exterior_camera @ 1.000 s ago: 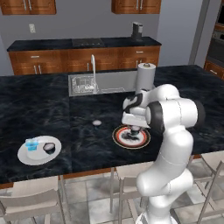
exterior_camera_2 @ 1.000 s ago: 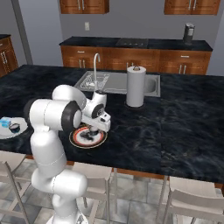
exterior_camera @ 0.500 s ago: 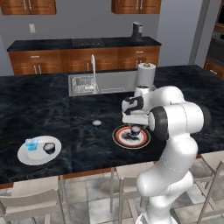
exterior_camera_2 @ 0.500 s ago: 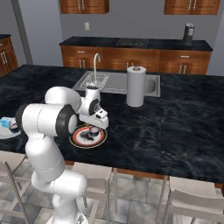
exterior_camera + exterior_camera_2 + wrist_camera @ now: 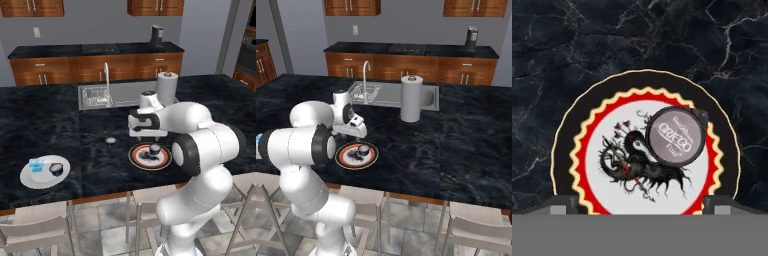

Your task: Place two yogurt containers on each plate.

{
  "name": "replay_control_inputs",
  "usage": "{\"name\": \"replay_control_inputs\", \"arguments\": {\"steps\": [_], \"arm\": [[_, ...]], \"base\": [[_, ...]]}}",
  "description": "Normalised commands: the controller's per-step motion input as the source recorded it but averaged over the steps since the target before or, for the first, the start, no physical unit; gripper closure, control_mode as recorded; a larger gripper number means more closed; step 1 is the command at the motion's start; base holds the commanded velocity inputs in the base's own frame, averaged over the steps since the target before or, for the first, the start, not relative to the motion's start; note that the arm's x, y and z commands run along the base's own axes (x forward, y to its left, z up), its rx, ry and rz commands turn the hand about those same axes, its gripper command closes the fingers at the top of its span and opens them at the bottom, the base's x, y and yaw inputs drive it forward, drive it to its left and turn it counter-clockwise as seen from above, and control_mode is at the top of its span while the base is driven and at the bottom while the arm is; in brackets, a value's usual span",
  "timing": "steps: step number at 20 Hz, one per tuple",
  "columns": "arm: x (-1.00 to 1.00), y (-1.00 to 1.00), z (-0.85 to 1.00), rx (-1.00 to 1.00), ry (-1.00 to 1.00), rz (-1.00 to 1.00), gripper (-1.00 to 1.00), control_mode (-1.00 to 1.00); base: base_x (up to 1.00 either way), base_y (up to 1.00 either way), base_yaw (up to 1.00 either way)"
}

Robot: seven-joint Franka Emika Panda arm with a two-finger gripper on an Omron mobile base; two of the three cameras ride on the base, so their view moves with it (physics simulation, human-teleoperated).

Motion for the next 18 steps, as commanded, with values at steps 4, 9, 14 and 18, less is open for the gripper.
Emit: {"name": "replay_control_inputs", "arguments": {"steps": [4, 9, 14, 18], "arm": [[0.00, 0.69, 0.27, 0.01, 0.12, 0.33, -1.00, -1.00], [0.26, 0.67, 0.09, 0.00, 0.10, 0.36, -1.00, -1.00], [0.51, 0.50, 0.00, 0.00, 0.16, 0.39, -1.00, -1.00], [0.52, 0.32, -0.13, 0.02, 0.10, 0.39, -1.00, -1.00]], "base": [[0.00, 0.00, 0.00], [0.00, 0.00, 0.00], [0.00, 0.00, 0.00], [0.00, 0.00, 0.00]]}}
